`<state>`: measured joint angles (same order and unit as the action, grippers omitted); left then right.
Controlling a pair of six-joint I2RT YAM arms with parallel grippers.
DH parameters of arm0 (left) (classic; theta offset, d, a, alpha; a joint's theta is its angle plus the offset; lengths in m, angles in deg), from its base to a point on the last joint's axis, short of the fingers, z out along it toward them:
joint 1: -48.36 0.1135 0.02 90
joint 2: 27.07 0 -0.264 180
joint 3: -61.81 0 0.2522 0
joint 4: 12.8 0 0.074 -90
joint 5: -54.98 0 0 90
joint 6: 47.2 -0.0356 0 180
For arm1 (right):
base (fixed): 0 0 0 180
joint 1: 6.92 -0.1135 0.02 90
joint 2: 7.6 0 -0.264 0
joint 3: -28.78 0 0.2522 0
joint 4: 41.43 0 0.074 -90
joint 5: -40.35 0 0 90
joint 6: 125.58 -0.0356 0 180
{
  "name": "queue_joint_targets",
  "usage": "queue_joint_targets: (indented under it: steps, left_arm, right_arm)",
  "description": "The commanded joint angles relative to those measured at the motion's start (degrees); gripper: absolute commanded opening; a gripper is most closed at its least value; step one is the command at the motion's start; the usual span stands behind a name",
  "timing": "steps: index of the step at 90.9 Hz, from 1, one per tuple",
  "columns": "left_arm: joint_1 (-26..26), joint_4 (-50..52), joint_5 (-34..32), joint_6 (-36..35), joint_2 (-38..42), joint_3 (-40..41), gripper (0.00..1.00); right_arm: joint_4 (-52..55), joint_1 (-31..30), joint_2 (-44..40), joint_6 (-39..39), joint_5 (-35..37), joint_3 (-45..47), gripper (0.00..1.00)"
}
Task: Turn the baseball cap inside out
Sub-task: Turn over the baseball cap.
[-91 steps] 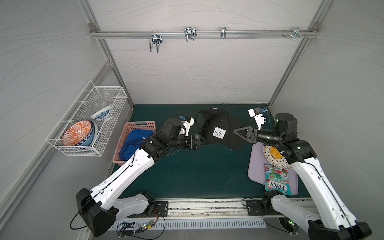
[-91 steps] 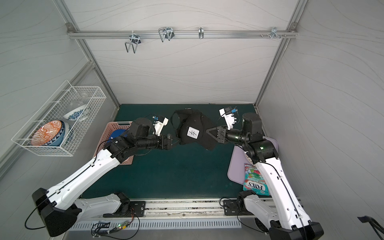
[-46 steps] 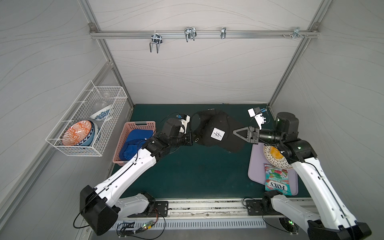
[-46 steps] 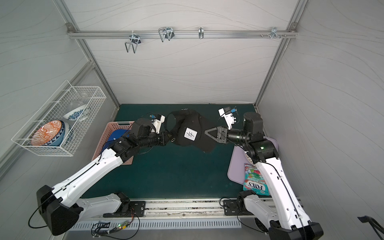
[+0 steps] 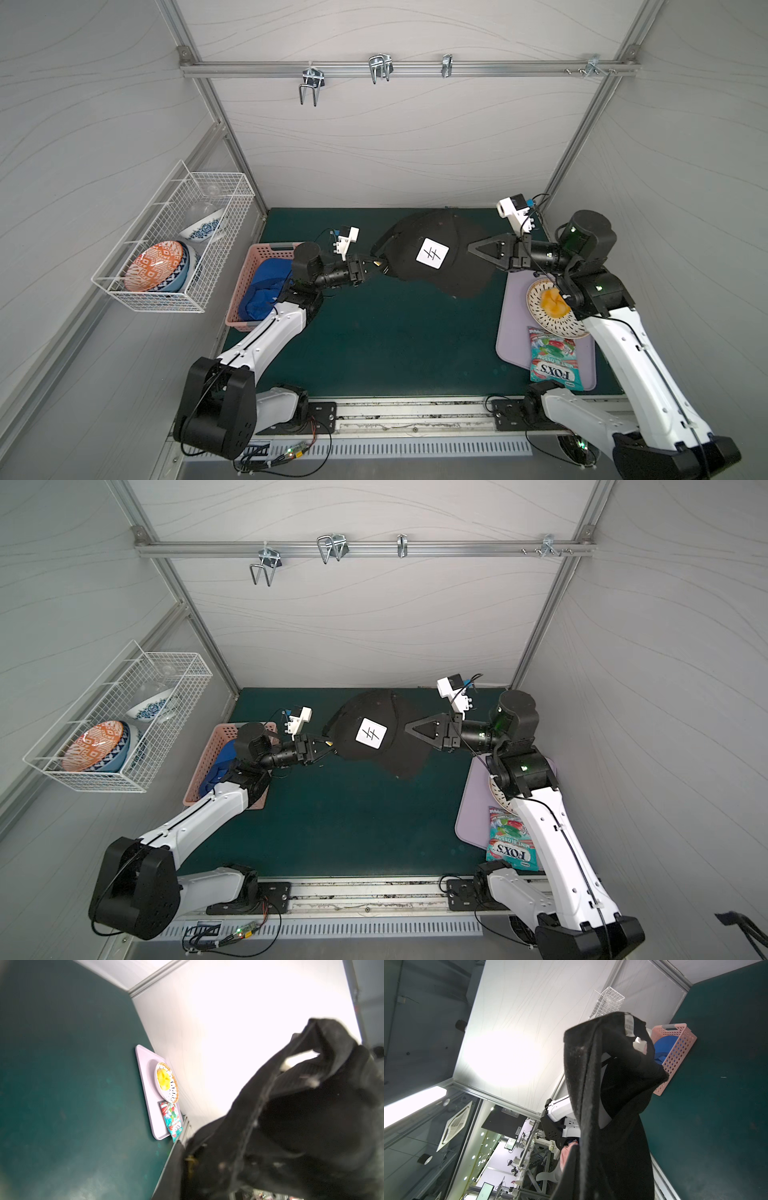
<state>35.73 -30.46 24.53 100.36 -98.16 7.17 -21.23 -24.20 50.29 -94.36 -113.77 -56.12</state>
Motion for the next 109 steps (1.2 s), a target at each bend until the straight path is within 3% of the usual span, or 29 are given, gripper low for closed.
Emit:
queue_joint_targets:
  steps: [1, 20, 26, 40, 59, 85, 109]
  left_arm:
    - [1.28, -4.9, -0.03, 2.82, 0.04, 0.65, 0.51]
    - [1.28, -11.2, -13.6, 7.38, 11.16, 6.95, 0.92]
    - [1.3, -14.05, -17.09, 9.71, 14.55, 10.13, 1.0]
    - [-1.11, -25.03, -16.41, 16.16, 15.54, 10.94, 1.0]
    - [-12.49, -27.47, -18.39, 12.01, 10.39, 1.96, 1.0]
    - [-15.15, -35.73, -23.59, 11.18, 1.15, -8.32, 1.0]
    - [-14.98, -36.85, -29.77, 0.93, 1.38, -13.71, 0.99]
  right_arm:
    - [-8.81, -2.14, -2.66, -4.77, -0.59, -2.9, 0.0]
    - [-10.08, -2.24, -3.99, -5.39, 14.59, 3.07, 0.0]
    - [-14.8, -2.28, -4.05, -8.71, 19.09, 6.16, 0.0]
    - [-23.93, -2.93, -3.66, -14.47, 26.24, 9.53, 0.0]
    - [-25.81, -4.74, -4.31, -16.63, 31.06, 9.98, 0.0]
    - [-29.99, -9.92, -4.6, -21.66, 36.53, 11.83, 0.0]
    - [-30.08, -12.31, -6.89, -26.53, 40.38, 17.85, 0.0]
